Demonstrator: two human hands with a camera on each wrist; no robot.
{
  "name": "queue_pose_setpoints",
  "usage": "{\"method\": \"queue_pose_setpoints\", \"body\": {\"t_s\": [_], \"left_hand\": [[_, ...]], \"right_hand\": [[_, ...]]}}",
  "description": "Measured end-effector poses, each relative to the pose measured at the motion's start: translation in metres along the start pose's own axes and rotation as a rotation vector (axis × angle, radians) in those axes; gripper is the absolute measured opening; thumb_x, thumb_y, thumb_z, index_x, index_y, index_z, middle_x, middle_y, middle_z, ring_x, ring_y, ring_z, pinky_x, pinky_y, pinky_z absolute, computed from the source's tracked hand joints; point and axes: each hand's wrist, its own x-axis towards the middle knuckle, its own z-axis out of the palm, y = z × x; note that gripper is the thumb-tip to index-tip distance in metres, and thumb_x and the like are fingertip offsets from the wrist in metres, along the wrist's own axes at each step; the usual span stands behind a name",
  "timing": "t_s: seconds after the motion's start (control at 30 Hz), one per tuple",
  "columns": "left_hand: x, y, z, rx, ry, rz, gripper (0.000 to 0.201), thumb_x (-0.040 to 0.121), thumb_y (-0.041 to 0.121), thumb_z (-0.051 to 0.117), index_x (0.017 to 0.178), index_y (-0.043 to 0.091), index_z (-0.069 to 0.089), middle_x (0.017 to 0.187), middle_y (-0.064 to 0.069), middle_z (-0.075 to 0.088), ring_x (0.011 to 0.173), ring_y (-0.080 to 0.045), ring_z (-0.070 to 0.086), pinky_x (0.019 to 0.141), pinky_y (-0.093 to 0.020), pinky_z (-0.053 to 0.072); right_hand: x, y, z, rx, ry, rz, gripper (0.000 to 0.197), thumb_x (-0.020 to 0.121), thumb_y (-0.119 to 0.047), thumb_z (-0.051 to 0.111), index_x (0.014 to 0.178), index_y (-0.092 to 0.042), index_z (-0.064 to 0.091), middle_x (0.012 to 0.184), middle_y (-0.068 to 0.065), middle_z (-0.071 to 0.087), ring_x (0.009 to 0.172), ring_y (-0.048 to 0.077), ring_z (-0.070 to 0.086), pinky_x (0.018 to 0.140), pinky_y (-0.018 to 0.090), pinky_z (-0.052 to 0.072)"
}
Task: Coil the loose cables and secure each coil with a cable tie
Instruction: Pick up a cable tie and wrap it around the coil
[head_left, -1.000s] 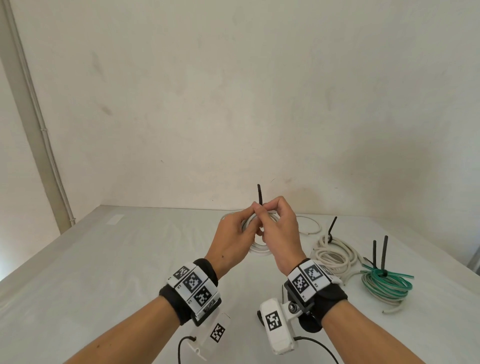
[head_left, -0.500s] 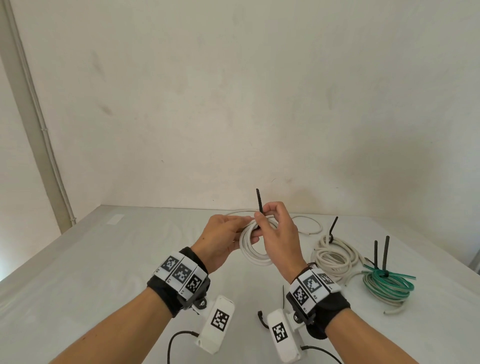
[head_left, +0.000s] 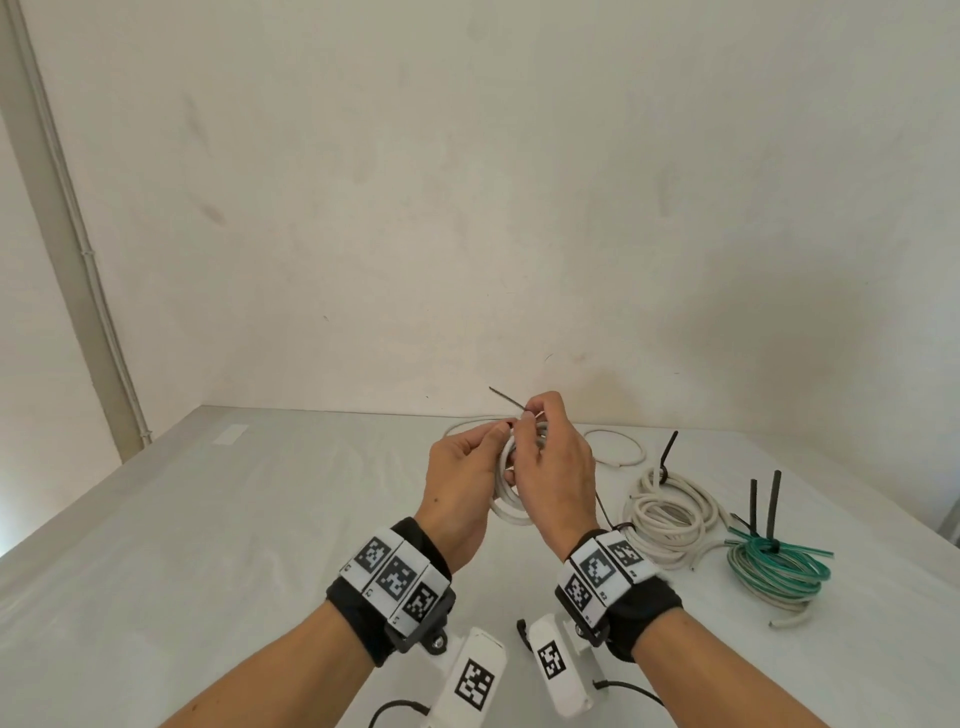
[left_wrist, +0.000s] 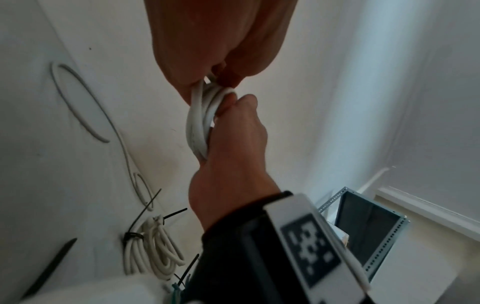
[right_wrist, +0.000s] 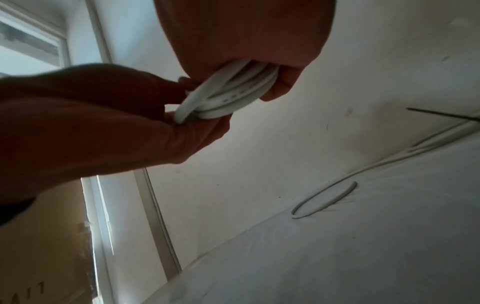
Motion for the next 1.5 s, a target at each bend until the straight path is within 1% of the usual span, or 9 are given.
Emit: {"method": "queue_pose_setpoints", "body": {"t_s": [0.13,0.27,0.37,0.53,0.73,0.97,1.07,1.17,1.5], "left_hand": [[0.005,-0.003,0.008,0.051,0.135,0.037,0.032,0.107,0.014,0.049,0.099,0.008,0.08,0.089,-0.017,0.077,0.079,-0.029,0.069,0.065,-0.038,0.055],[0.011,-0.003,0.006,0.133,0.2,0.076,0.027,0.105,0.017,0.054,0.098,0.009,0.079,0.075,-0.006,0.069,0.068,-0.015,0.054,0.051,-0.023,0.042],[0.011,0.0,0.004,0.151,0.207,0.11,0.021,0.103,0.018,0.06,0.098,0.01,0.079,0.071,0.001,0.069,0.06,-0.006,0.055,0.053,-0.019,0.044],[0.01,-0.003,0.004,0.17,0.207,0.155,0.021,0.105,0.017,0.057,0.106,0.01,0.077,0.083,0.002,0.075,0.065,0.003,0.063,0.059,-0.013,0.047],[0.013,-0.007,0.006,0.261,0.25,0.165,0.029,0.104,0.018,0.05,0.097,0.016,0.078,0.088,0.001,0.08,0.081,-0.022,0.076,0.075,-0.037,0.063],[0.02,-0.001,-0.001,0.265,0.349,0.088,0.031,0.092,0.022,0.055,0.072,0.007,0.075,0.065,-0.009,0.059,0.061,-0.021,0.041,0.059,-0.034,0.038],[0.02,0.001,-0.006,0.23,0.371,0.059,0.033,0.094,0.016,0.055,0.071,0.008,0.076,0.062,-0.005,0.057,0.055,-0.014,0.043,0.054,-0.026,0.038],[0.018,0.003,-0.011,0.182,0.349,0.061,0.031,0.096,0.01,0.053,0.084,0.009,0.081,0.062,0.002,0.066,0.05,-0.006,0.046,0.047,-0.016,0.039],[0.02,-0.01,-0.016,0.374,0.239,0.226,0.028,0.103,0.01,0.05,0.11,0.017,0.077,0.093,0.003,0.08,0.092,-0.011,0.075,0.084,-0.029,0.058]], "right_hand": [[-0.004,-0.007,0.002,0.07,-0.028,0.036,0.007,0.108,-0.03,0.039,0.106,-0.027,0.045,0.072,-0.01,0.06,0.072,0.013,0.061,0.066,0.038,0.048],[-0.001,-0.013,-0.001,0.186,-0.09,0.129,0.006,0.109,-0.025,0.039,0.107,-0.021,0.044,0.074,-0.012,0.056,0.066,0.003,0.055,0.065,0.034,0.045],[0.002,-0.015,-0.002,0.28,-0.124,0.266,0.006,0.108,-0.023,0.037,0.105,-0.019,0.042,0.078,0.0,0.059,0.071,0.016,0.056,0.073,0.05,0.053],[0.0,-0.019,-0.004,0.33,-0.154,0.25,0.01,0.111,-0.021,0.034,0.107,-0.014,0.039,0.076,-0.003,0.05,0.058,0.0,0.048,0.054,0.015,0.039],[-0.012,-0.018,0.0,0.279,-0.111,0.109,0.011,0.112,-0.024,0.033,0.107,-0.015,0.037,0.084,0.002,0.058,0.069,0.005,0.055,0.059,0.015,0.043],[-0.01,-0.022,-0.002,0.278,-0.165,0.144,0.015,0.112,-0.026,0.036,0.104,-0.013,0.04,0.083,-0.006,0.055,0.068,-0.005,0.053,0.063,0.012,0.042],[-0.006,-0.019,-0.001,0.258,-0.237,0.187,0.017,0.111,-0.03,0.041,0.1,-0.018,0.043,0.077,-0.006,0.054,0.062,0.001,0.049,0.06,0.017,0.04],[-0.003,-0.019,-0.003,0.312,-0.274,0.276,0.02,0.109,-0.031,0.045,0.096,-0.017,0.047,0.081,0.003,0.061,0.069,0.014,0.055,0.069,0.038,0.055],[-0.002,-0.026,-0.006,0.278,-0.291,0.298,0.026,0.11,-0.034,0.041,0.097,-0.012,0.047,0.087,0.013,0.063,0.075,0.021,0.056,0.076,0.047,0.057]]}}
